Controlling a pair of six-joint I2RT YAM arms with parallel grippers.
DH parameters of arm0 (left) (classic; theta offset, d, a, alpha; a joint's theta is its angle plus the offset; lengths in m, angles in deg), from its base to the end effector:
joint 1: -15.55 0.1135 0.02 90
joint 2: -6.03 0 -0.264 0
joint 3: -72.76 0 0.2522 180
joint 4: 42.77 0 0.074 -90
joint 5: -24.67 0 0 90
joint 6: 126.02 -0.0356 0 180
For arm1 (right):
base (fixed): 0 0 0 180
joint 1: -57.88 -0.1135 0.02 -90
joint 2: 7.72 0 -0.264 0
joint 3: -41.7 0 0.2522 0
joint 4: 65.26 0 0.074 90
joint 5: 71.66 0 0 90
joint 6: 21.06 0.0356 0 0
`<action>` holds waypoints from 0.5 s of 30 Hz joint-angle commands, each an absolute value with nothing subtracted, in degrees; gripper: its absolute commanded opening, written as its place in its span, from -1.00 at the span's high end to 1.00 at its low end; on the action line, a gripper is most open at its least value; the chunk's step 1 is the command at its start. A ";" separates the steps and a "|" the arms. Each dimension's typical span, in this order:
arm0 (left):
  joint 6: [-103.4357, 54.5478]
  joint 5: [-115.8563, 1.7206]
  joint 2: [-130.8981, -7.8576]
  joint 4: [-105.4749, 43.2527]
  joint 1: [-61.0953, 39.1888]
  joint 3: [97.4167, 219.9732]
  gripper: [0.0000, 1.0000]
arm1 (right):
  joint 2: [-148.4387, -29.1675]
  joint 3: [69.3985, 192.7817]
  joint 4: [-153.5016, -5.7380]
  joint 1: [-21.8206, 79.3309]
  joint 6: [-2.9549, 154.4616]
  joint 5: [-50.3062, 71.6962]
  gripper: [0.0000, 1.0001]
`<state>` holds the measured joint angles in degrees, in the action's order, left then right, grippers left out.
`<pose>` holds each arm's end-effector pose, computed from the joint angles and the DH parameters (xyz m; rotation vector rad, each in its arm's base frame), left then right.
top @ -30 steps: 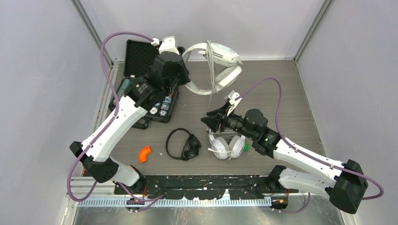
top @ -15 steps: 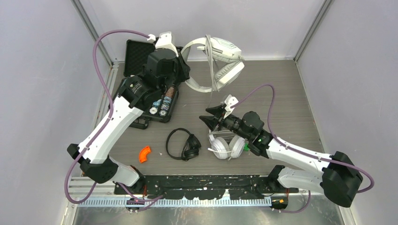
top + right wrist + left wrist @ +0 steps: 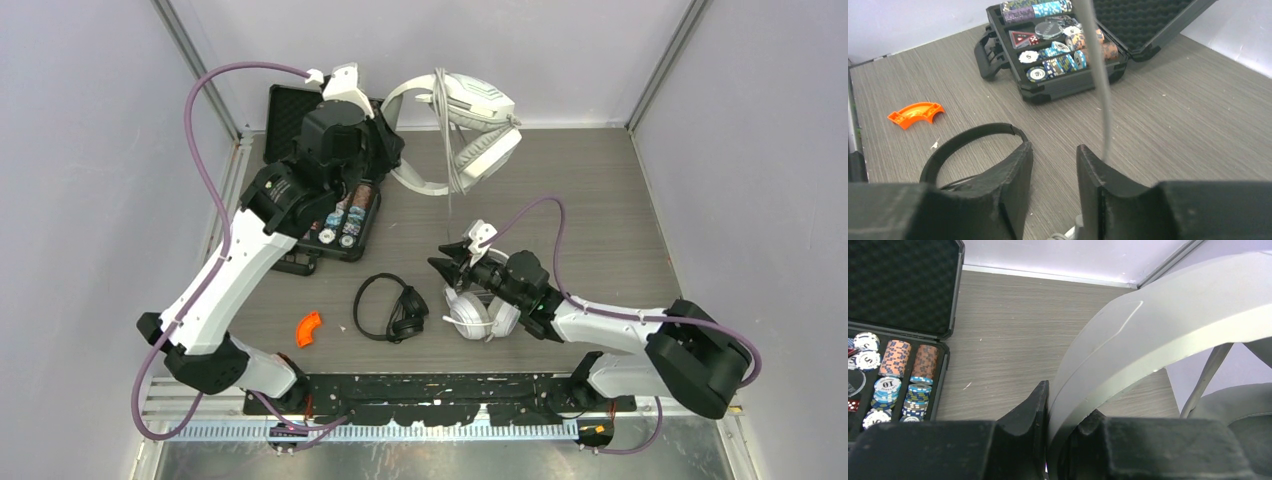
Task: Wrap the headphones
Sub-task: Wrap the headphones cable around the headphones.
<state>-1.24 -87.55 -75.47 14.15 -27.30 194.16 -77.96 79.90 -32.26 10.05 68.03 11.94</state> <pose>0.2120 -0.1783 0.5051 -0.1391 1.8804 -0.5796 0.1675 0.1908 0.2300 -0.7423 1.4185 0.7291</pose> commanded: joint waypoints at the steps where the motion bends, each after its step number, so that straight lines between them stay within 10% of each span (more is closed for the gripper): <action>1: 2.03 -86.18 -71.64 7.84 -27.43 197.45 1.00 | -79.31 78.54 -23.92 9.85 65.62 13.43 0.25; 9: 2.05 -85.39 -70.99 7.34 -27.43 197.48 1.00 | -82.44 77.59 -22.19 9.83 65.18 11.99 0.95; 15: 1.54 -85.27 -70.46 7.85 -27.43 198.07 1.00 | -83.66 76.89 -20.81 9.88 64.98 11.03 1.00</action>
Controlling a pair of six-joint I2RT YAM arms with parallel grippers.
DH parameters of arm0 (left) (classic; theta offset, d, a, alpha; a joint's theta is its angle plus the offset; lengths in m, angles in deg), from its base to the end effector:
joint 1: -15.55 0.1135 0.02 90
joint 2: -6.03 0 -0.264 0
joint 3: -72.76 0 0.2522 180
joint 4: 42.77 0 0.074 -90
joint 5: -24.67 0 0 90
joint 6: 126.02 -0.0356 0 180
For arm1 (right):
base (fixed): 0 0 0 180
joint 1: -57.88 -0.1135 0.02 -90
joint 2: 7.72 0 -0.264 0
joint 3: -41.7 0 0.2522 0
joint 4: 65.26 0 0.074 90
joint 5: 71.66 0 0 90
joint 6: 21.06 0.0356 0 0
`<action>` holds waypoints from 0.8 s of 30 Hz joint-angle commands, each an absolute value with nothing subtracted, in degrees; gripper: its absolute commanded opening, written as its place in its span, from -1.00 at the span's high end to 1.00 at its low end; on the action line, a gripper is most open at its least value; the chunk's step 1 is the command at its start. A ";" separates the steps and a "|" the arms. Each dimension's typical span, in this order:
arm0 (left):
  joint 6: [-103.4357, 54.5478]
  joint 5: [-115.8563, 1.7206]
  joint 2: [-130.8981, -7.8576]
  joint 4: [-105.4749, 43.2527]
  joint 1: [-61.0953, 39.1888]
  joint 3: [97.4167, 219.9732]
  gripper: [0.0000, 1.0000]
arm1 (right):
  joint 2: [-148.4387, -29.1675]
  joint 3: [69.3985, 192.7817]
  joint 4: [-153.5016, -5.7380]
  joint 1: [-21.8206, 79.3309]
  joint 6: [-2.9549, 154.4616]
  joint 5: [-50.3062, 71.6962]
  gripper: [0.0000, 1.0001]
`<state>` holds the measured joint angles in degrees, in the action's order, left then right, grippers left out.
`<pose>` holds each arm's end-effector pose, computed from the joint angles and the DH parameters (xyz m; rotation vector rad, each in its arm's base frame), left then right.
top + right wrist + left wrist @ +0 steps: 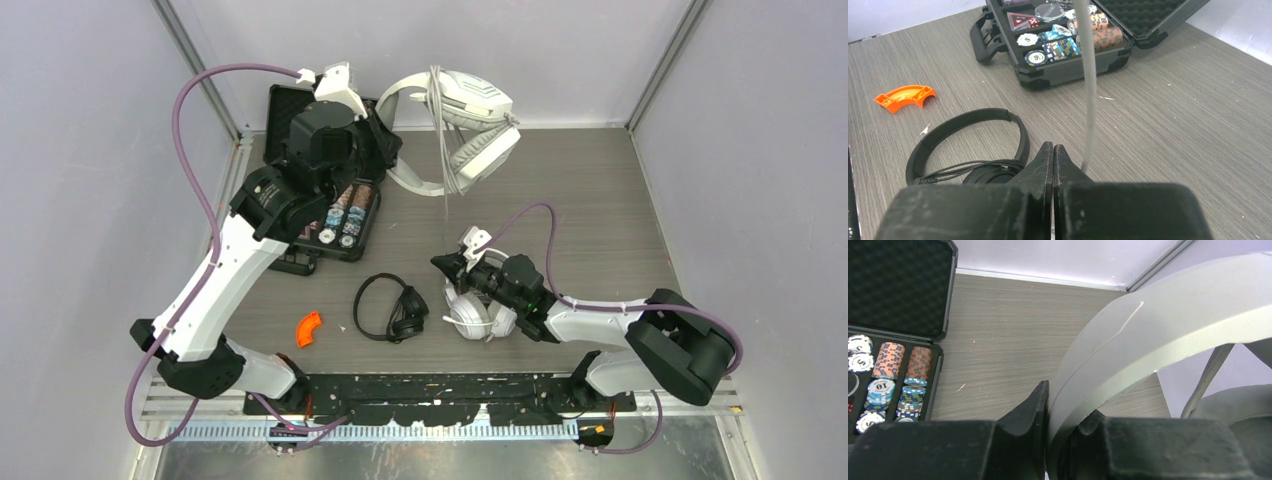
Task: Wrap the headphones
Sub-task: Wrap the headphones cable around the headphones.
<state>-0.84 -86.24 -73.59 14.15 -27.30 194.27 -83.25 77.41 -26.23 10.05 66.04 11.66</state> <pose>0.2020 -0.1701 0.5138 -0.1369 1.8560 -0.6254 0.1695 0.1933 0.2061 -0.7813 1.4295 0.7007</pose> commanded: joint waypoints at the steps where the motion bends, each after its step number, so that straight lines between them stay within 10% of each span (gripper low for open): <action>1: 1.32 -85.28 -70.51 7.92 -27.43 198.14 1.00 | -83.55 76.68 -20.54 9.85 65.04 10.85 1.00; 11: -2.24 -88.82 -70.71 9.01 -27.43 198.15 1.00 | -68.59 75.42 -34.79 9.81 68.60 8.91 0.09; 24: -1.63 -87.43 -71.67 8.54 -27.48 197.75 1.00 | -57.33 80.75 -49.64 9.82 65.86 6.58 -0.32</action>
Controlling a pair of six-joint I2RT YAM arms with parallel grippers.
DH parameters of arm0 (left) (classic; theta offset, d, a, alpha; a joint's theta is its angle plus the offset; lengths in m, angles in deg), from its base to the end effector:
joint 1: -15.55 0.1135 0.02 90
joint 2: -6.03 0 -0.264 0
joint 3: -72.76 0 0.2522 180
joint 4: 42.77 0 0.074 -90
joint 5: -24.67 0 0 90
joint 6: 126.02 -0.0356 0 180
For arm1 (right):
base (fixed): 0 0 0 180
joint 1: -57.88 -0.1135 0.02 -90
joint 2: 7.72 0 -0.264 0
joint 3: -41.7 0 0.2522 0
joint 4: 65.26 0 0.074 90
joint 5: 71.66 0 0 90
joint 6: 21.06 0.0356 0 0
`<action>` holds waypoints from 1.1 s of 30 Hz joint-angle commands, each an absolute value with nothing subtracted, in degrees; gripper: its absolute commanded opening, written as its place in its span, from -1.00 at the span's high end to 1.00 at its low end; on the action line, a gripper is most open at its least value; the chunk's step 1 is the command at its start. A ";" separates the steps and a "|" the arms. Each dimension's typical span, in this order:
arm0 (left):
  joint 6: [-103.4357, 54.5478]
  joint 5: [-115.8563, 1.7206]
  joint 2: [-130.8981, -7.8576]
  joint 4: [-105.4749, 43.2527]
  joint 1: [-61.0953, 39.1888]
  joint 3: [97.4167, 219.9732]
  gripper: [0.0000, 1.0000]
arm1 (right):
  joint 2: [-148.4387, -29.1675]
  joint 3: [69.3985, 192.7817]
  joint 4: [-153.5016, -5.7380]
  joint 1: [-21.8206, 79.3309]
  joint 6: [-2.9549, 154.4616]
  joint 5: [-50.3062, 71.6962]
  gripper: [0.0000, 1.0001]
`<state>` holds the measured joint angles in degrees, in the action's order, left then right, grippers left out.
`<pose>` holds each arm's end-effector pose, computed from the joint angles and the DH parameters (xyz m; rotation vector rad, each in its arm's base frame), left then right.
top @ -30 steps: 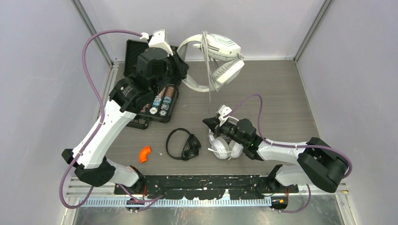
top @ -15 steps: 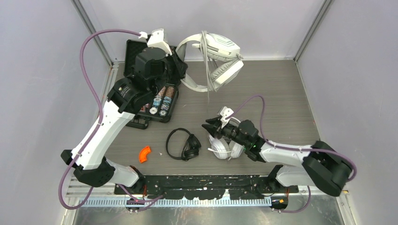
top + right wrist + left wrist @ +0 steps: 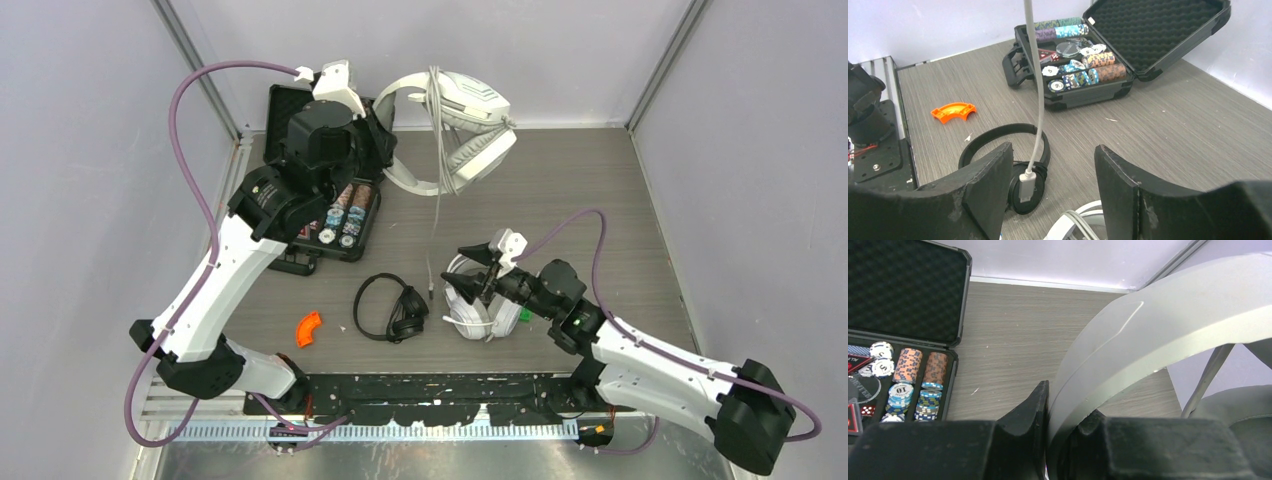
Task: Wrap the headphones
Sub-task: Wrap the headphones cable around the headphones.
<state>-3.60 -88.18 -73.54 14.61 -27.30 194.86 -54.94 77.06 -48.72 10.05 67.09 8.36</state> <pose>0.2010 -0.1676 0.5162 -0.1167 1.8423 -0.5651 0.1271 0.1496 0.2643 -0.7757 1.3300 0.7729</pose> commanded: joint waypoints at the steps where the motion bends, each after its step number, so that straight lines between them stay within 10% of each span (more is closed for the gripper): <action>1: -1.53 -87.32 -71.67 8.55 -27.49 197.83 1.00 | -58.82 81.10 -48.49 9.81 65.91 6.30 -0.33; 16: -1.02 -85.26 -72.00 9.32 -27.43 199.74 1.00 | -79.86 83.18 -30.03 10.63 62.76 12.85 -0.37; 19: -0.90 -85.08 -72.11 9.96 -27.50 200.22 1.00 | -80.59 82.81 -29.95 12.17 62.99 10.81 -0.14; 25: -0.33 -82.76 -72.63 11.71 -27.45 202.63 1.00 | -80.21 80.02 -26.96 12.81 65.37 9.93 0.95; 33: -3.70 -78.26 -69.75 18.51 -27.27 201.83 1.00 | -75.50 77.88 -29.84 16.46 67.84 14.18 1.00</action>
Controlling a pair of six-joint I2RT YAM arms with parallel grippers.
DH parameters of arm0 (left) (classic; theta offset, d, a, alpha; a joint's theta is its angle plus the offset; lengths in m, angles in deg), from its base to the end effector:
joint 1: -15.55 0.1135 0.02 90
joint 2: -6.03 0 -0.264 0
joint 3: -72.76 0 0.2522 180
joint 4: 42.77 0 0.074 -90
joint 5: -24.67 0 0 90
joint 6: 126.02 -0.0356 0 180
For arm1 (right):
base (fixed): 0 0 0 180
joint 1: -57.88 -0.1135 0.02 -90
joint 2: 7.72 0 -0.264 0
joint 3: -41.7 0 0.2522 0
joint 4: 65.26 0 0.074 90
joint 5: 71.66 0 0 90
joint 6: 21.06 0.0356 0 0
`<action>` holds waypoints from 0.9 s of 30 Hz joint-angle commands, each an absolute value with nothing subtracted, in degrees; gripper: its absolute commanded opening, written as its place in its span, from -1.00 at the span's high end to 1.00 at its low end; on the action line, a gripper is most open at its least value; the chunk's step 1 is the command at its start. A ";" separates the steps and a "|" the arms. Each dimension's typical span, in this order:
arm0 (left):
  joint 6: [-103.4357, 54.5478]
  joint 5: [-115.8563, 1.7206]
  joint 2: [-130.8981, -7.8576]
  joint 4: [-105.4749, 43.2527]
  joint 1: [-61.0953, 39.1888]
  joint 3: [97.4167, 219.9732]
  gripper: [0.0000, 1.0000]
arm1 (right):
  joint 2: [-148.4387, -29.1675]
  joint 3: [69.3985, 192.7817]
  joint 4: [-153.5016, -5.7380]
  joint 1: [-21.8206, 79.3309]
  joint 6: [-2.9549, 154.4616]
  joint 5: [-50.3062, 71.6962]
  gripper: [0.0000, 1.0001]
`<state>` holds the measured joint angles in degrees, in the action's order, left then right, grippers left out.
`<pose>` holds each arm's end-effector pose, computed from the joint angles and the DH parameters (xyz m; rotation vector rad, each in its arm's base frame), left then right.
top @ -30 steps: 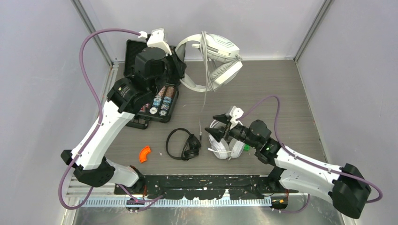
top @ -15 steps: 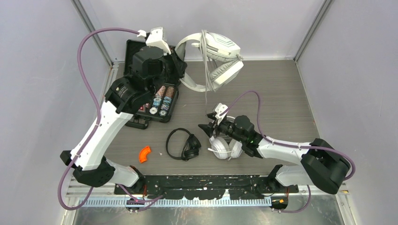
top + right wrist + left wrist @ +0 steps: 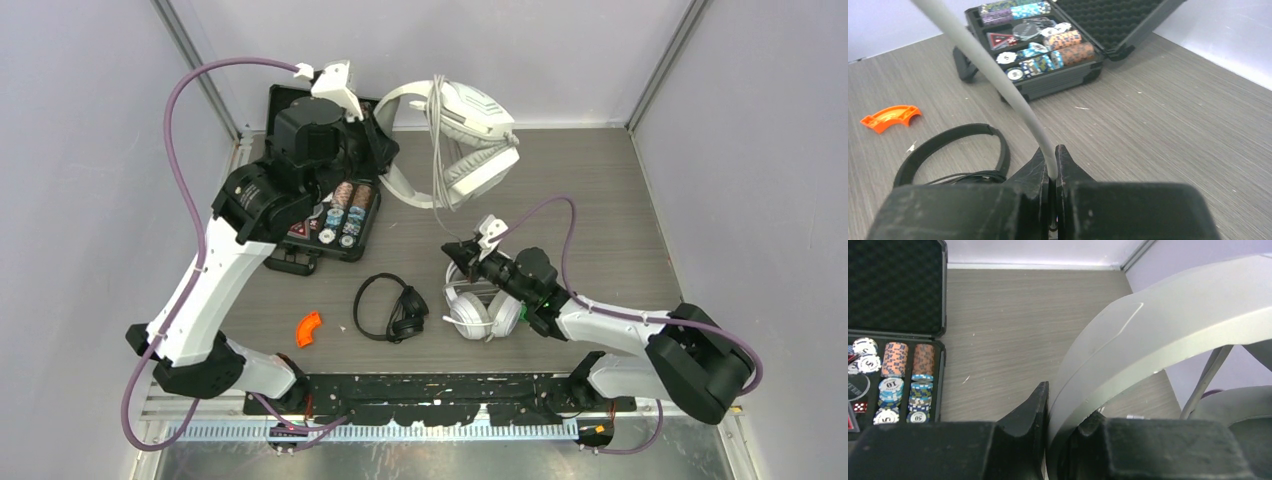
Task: Wrap the headphones
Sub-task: Wrap the headphones cable around the headphones.
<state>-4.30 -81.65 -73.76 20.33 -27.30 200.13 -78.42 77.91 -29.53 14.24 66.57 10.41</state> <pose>0.1883 -0.1610 0.5306 -0.0215 1.8802 -0.6475 0.1774 0.1760 0.2222 -0.7228 1.4151 0.6736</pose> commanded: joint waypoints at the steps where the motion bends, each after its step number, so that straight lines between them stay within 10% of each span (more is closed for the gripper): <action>1: -3.87 -78.02 -68.98 18.26 -27.21 200.70 1.00 | -75.18 77.68 -29.73 17.32 68.50 14.33 1.00; 27: -34.13 -52.20 -71.59 30.80 -24.78 200.86 1.00 | -58.03 84.21 -56.07 26.03 79.78 10.18 1.00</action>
